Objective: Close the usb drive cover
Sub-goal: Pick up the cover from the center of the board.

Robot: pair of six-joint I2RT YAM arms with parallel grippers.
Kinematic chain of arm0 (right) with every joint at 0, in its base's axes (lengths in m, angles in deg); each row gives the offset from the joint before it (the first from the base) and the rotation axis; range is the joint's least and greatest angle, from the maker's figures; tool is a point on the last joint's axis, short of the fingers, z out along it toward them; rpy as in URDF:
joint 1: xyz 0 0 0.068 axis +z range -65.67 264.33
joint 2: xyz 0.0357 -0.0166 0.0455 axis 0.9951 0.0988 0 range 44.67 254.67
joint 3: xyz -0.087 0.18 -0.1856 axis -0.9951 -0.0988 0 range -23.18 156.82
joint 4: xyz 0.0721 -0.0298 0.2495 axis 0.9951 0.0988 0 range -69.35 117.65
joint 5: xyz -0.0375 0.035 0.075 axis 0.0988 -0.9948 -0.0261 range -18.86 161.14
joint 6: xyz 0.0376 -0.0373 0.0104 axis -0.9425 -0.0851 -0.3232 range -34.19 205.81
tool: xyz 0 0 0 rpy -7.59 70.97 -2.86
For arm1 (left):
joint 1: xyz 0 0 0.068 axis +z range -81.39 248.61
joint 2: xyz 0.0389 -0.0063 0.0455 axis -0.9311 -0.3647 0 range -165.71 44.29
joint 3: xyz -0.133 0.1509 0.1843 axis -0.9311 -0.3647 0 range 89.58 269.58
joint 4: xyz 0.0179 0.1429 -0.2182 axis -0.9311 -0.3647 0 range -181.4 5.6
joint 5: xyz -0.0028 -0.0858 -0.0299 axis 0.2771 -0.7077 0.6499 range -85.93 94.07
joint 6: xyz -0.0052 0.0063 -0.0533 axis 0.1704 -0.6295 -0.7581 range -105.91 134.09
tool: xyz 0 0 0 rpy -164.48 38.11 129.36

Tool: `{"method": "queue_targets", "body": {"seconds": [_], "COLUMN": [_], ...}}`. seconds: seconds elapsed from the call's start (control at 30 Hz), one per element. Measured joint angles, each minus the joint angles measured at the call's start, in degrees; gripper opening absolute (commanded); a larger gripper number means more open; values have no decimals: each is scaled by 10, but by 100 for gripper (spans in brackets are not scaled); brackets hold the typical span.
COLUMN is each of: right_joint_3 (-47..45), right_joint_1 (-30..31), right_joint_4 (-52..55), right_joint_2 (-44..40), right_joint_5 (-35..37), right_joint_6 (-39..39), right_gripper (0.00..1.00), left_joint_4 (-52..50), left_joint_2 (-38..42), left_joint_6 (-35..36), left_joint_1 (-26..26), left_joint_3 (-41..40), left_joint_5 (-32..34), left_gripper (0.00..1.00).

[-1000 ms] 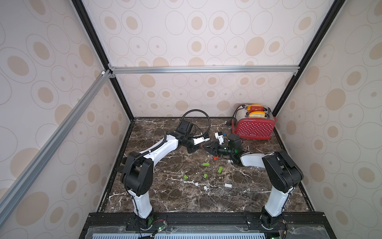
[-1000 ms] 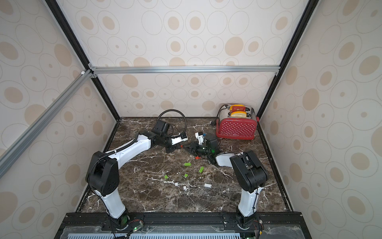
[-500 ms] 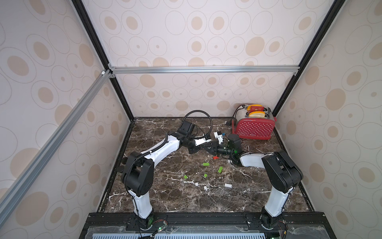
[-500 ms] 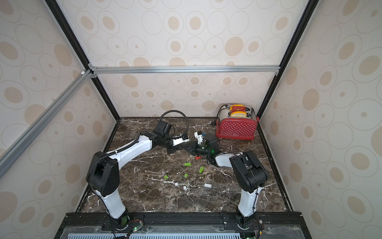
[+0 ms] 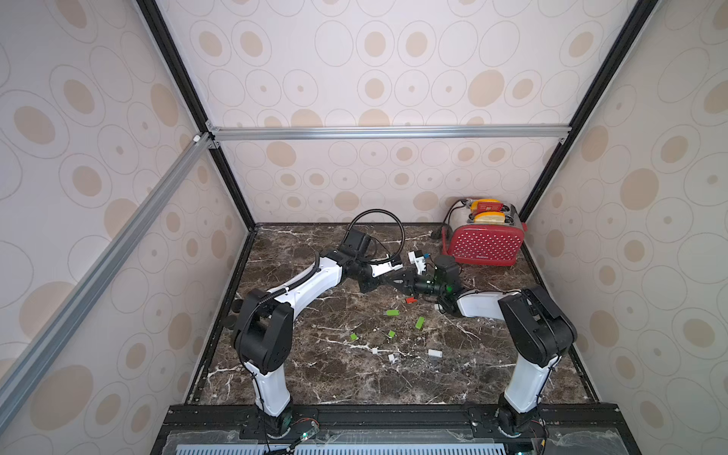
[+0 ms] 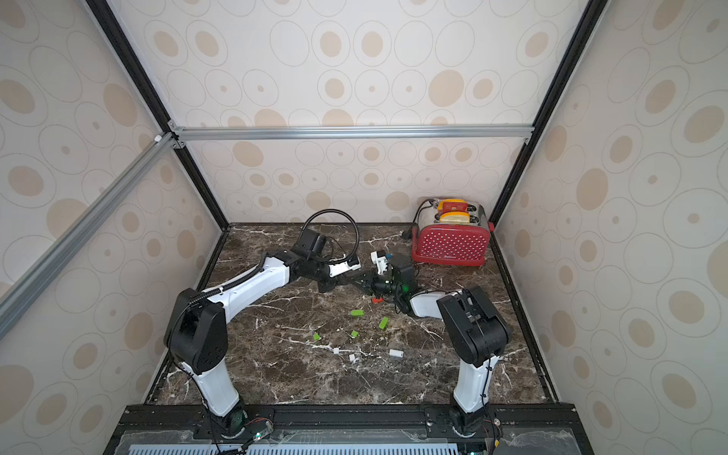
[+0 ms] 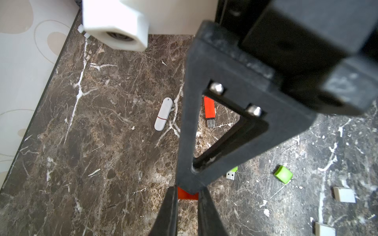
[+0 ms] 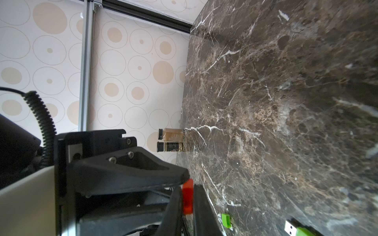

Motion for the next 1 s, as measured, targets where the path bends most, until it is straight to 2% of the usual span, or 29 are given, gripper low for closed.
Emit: {"method": "queue_targets", "body": {"seconds": [0.07,0.1,0.2,0.3,0.47,0.63,0.8,1.0], "right_joint_3": [0,0,0,0,-12,-24,-24,-23], "right_joint_1": [0,0,0,-1,-16,-37,-39,-38], "right_joint_4": [0,0,-5,-11,-21,-21,-21,-49], "right_joint_2": [0,0,0,0,-2,-12,-44,-72], "right_joint_5": [0,0,-3,-7,-11,-13,-13,-2], "right_joint_6": [0,0,0,0,1,2,0,-40], "right_gripper": [8,7,7,7,7,7,7,7], "left_joint_4": [0,0,2,2,-4,-19,-25,110], "left_joint_2": [0,0,0,2,31,84,105,132], "left_joint_6": [0,0,2,0,-3,-48,-179,-450], "left_joint_1": [0,0,-1,-1,7,38,108,188], "left_joint_3": [0,0,0,0,-15,-30,-31,-97], "left_joint_5": [0,0,-1,0,1,-31,-98,-208], "left_gripper": [19,23,42,53,64,65,67,68]}}
